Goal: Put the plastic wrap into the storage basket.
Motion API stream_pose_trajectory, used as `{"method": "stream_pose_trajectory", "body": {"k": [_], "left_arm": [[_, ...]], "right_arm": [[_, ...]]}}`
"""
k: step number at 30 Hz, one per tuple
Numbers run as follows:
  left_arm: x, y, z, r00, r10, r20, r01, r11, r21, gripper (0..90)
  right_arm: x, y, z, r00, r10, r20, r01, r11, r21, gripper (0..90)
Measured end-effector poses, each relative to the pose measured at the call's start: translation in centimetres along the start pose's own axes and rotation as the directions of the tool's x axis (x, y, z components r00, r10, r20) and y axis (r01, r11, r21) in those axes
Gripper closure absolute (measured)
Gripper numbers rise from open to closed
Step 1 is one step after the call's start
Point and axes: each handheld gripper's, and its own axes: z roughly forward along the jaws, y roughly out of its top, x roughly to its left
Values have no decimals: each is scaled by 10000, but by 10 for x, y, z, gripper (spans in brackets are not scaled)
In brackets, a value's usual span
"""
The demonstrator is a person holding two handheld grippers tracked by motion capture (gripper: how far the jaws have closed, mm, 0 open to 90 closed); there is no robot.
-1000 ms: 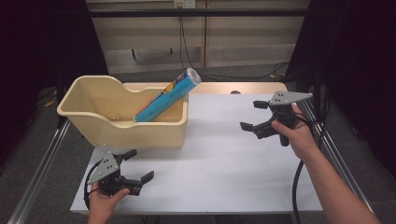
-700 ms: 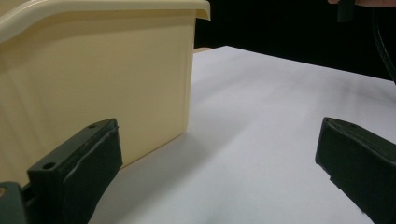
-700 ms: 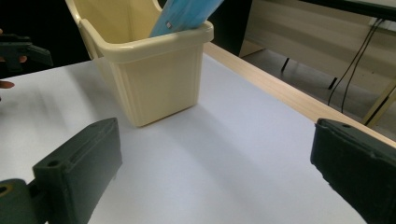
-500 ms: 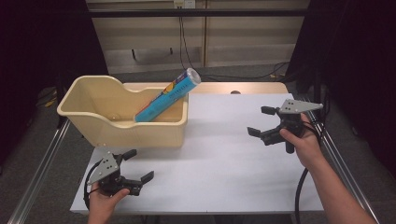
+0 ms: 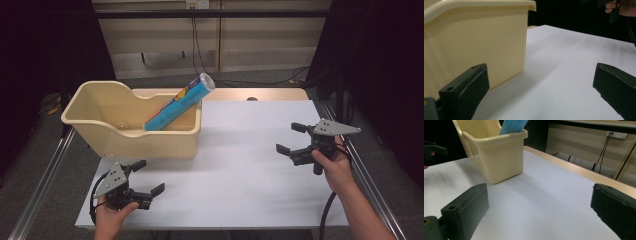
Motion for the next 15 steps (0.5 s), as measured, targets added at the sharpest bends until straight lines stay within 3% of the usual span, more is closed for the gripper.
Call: {"method": "stream_pose_trajectory", "body": {"k": [4,11,15], "left_arm": [[-1,1,0,10000,-35,-17,35,10000,-89,3],[-2,2,1,10000,-7,-39,7,9999,-135,3],[-2,3,2,10000,4,11,-4,9999,-145,3]], "right_arm": [[3,-15,-9,9998,-69,188,69,10000,-22,10],[13,-47,-22,9986,367,379,-355,9989,-315,7],[15,-56,-25,9976,528,456,-511,9979,-393,4]]}}
